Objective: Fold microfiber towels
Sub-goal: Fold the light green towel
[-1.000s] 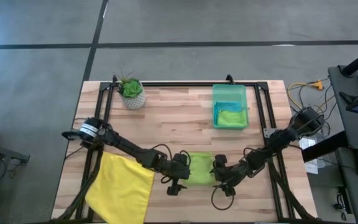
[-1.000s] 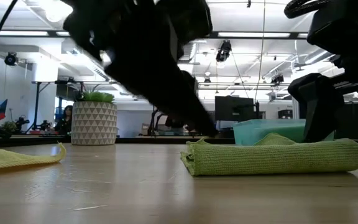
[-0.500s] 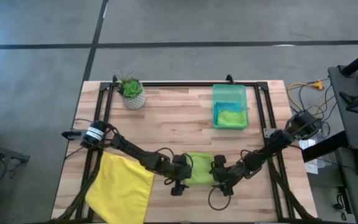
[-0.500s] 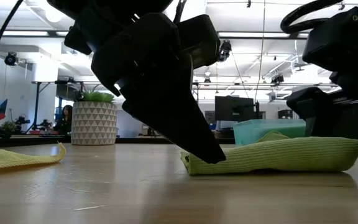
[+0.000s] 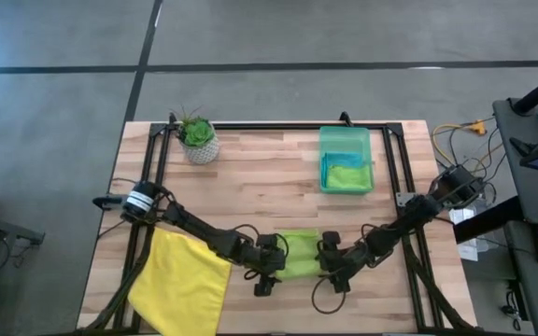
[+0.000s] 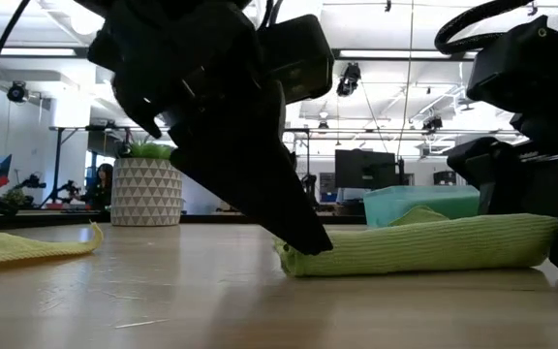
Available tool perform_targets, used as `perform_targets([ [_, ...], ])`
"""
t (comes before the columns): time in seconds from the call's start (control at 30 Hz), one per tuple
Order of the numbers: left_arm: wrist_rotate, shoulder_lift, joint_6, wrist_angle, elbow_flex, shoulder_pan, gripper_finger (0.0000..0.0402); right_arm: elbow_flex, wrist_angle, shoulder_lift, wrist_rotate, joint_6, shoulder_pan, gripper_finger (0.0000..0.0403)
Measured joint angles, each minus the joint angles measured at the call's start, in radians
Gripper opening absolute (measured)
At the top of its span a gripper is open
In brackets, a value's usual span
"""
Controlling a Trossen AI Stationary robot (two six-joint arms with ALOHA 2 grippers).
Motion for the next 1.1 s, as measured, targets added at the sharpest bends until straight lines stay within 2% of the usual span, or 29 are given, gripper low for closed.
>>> perform_targets([
  [0.23,0.005,-0.043,-0.026,-0.036,-0.004,-0.01,0.0242,-0.008,-0.029,-0.045,0.008,0.024,0.005,0.0253],
  [0.53,-0.021,-0.067,0.017,-0.022,0.006,-0.035,0.0241,-0.008,-0.019,-0.104,0.016,-0.022,0.04,0.0259],
  [0.83,-0.197,-0.014,0.115,0.002,0.067,-0.073,0.0241,-0.005,0.001,-0.091,0.032,-0.082,0.088,0.0256],
  [1.1,-0.197,0.04,0.103,0.038,0.079,-0.066,0.0241,-0.005,0.002,-0.068,0.038,-0.08,0.079,0.0255],
])
